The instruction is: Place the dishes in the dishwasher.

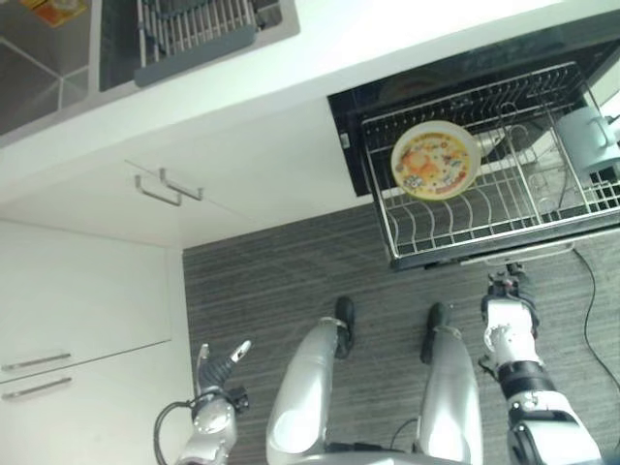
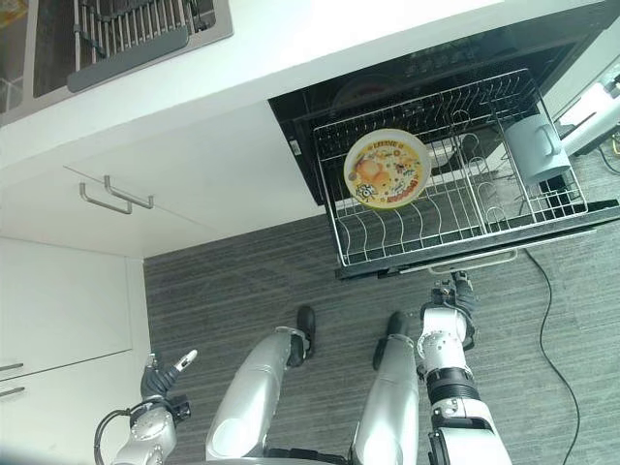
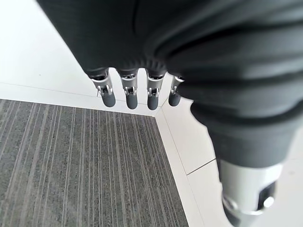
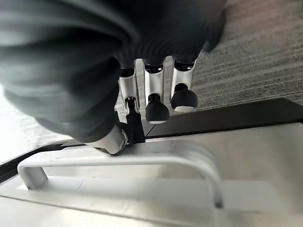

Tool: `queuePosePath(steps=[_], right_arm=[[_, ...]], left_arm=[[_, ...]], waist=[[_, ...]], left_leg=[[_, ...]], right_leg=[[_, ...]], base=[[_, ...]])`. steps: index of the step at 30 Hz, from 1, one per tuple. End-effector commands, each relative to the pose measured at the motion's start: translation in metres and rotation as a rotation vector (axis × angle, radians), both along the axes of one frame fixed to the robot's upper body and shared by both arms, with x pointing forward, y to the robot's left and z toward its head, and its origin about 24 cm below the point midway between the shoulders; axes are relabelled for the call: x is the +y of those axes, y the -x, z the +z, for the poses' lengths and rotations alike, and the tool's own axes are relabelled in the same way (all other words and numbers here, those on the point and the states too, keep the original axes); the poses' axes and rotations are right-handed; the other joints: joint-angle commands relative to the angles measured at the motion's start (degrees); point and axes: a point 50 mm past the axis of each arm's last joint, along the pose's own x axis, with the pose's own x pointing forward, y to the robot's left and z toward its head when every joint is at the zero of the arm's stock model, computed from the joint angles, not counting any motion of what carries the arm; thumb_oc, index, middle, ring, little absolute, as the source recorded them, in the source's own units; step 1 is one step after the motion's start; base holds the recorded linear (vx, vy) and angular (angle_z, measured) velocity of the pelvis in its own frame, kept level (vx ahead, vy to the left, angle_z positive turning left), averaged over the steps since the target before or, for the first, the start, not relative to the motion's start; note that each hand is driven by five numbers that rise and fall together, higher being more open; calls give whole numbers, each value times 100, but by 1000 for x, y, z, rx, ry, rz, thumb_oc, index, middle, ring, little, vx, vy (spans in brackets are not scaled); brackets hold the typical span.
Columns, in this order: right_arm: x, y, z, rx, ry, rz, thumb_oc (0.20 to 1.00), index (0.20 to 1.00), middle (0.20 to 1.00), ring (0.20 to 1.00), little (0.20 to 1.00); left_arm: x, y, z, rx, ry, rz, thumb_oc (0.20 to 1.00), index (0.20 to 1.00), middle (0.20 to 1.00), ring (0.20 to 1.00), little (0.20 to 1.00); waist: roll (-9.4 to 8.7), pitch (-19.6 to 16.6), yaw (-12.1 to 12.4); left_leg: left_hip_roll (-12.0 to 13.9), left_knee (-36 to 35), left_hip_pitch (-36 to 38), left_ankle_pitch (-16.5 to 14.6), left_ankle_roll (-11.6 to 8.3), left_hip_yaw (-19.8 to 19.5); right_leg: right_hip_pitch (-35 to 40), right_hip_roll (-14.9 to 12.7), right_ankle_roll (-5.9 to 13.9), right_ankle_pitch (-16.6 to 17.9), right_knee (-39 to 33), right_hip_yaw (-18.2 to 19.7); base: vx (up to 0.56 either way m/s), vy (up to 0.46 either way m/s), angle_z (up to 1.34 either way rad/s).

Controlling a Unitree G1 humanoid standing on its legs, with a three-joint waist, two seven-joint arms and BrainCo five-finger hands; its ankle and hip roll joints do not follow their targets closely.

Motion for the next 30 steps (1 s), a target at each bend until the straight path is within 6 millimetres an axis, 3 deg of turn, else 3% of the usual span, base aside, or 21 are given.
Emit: queuePosePath(steps=[1, 4, 7, 13, 18, 20, 22, 25, 26, 30], right_arm=[[-19, 2, 20, -57, 152, 48, 200, 200, 200, 200, 200], [-19, -12, 41, -92, 219, 109, 200, 200, 200, 200, 200], [-23, -31, 75, -137, 301, 181, 200, 200, 200, 200, 200], [-25, -52, 122, -139, 470, 272, 200, 200, 200, 200, 200], [-32, -68, 171, -129, 601, 306, 200, 200, 200, 200, 200], [-39, -75, 207, -112, 709, 288, 200, 200, 200, 200, 200], [-42, -76, 214, -102, 740, 278, 200, 200, 200, 200, 200], [-52, -80, 253, -51, 864, 225, 200, 200, 200, 200, 200], [-54, -80, 259, -41, 880, 214, 200, 200, 200, 200, 200], [-65, -76, 281, -4, 927, 155, 200, 200, 200, 200, 200]], left_arm=[[15, 19, -1, 44, -41, 1, 1000, 1000, 1000, 1000, 1000], [21, 19, 0, 54, -50, -8, 1000, 1000, 1000, 1000, 1000], [26, 21, 1, 71, -66, -19, 1000, 1000, 1000, 1000, 1000], [28, 24, -1, 100, -76, -43, 1000, 1000, 1000, 1000, 1000], [29, 31, -2, 122, -74, -63, 1000, 1000, 1000, 1000, 1000], [32, 40, -5, 149, -54, -72, 1000, 1000, 1000, 1000, 1000], [32, 43, -6, 157, -49, -76, 1000, 1000, 1000, 1000, 1000], [37, 56, -12, 203, -25, -88, 1000, 1000, 1000, 1000, 1000], [38, 59, -12, 210, -22, -89, 1000, 1000, 1000, 1000, 1000], [44, 63, -11, 223, -16, -93, 1000, 1000, 1000, 1000, 1000]], waist=[[-92, -438, 146], [-96, -434, 200], [-113, -428, 308], [-25, -419, 512], [267, -420, 803], [582, -435, 980], [655, -448, 1018], [984, -509, 1247], [977, -545, 1269], [1131, -631, 1428]], left_leg=[[109, -118, -67, 384, -135, -120], [108, -127, -81, 421, -145, -170], [115, -178, -93, 498, -161, -246], [90, -583, 0, 838, -224, -415], [29, -1308, 104, 1295, -327, -586], [3, -1779, 190, 1576, -423, -636], [-2, -1872, 214, 1619, -439, -641], [-48, -2274, 369, 1815, -508, -710], [-94, -2319, 451, 1717, -550, -732], [-137, -2499, 554, 1823, -570, -793]], right_leg=[[-81, 73, -160, 457, -103, -243], [-64, 66, -164, 452, -95, -274], [-55, 68, -173, 434, -67, -324], [39, 78, -159, 425, -127, -388], [115, 106, -149, 290, -222, -485], [145, 111, -174, 106, -190, -544], [149, 107, -181, 60, -177, -555], [187, -24, -221, -236, 43, -664], [252, -80, -181, -441, 104, -632], [326, -208, -194, -634, 313, -746]], base=[[39, -42, 4], [42, -66, 5], [46, -74, 10], [85, -36, 3], [39, 16, 9], [17, 106, 13], [18, 111, 11], [72, 129, 16], [141, 46, 21], [73, 18, 24]])
